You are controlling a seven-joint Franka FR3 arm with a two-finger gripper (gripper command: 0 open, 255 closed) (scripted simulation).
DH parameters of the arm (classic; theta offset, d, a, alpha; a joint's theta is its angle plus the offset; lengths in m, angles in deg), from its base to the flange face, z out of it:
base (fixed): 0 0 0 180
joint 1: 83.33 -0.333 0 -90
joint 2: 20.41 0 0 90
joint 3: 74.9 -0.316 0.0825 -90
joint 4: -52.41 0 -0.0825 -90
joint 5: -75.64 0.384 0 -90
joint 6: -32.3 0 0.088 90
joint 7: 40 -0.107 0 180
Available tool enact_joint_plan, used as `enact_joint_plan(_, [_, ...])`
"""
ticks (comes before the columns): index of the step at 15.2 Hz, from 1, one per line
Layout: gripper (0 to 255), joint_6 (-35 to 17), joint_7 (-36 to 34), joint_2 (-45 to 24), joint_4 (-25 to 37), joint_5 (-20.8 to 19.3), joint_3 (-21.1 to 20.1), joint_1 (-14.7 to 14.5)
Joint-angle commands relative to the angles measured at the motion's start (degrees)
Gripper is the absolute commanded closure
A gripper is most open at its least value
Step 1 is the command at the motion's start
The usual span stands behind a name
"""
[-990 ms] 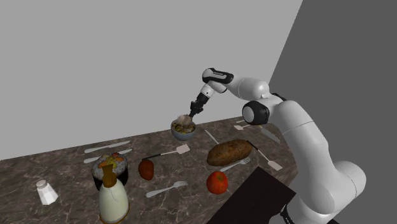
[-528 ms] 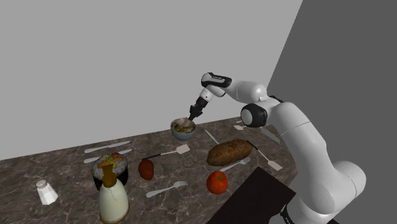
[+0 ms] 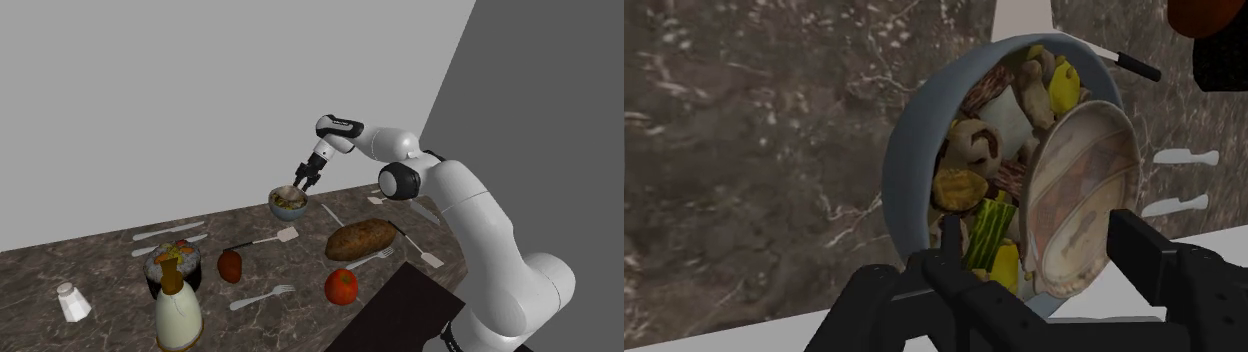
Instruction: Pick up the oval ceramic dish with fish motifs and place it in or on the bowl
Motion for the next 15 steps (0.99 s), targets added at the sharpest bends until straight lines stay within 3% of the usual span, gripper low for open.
enact_joint_plan(1, [0,0.0,-0.01,-0.03,0.02,0.0,-0.01,-0.01])
enact_joint_plan(4, [0,0.02,-0.01,-0.01,0.02,0.0,-0.01,-0.01])
enact_joint_plan(6, [0,4.0,-1.45,-1.43,5.57,-0.47,0.01,1.64])
enact_joint_plan(8, [0,9.27,-4.07,-5.53,15.58,-1.0,-0.5,3.69])
enact_joint_plan(15, [0,9.39,-4.09,-5.67,15.82,-0.76,-0.24,3.63])
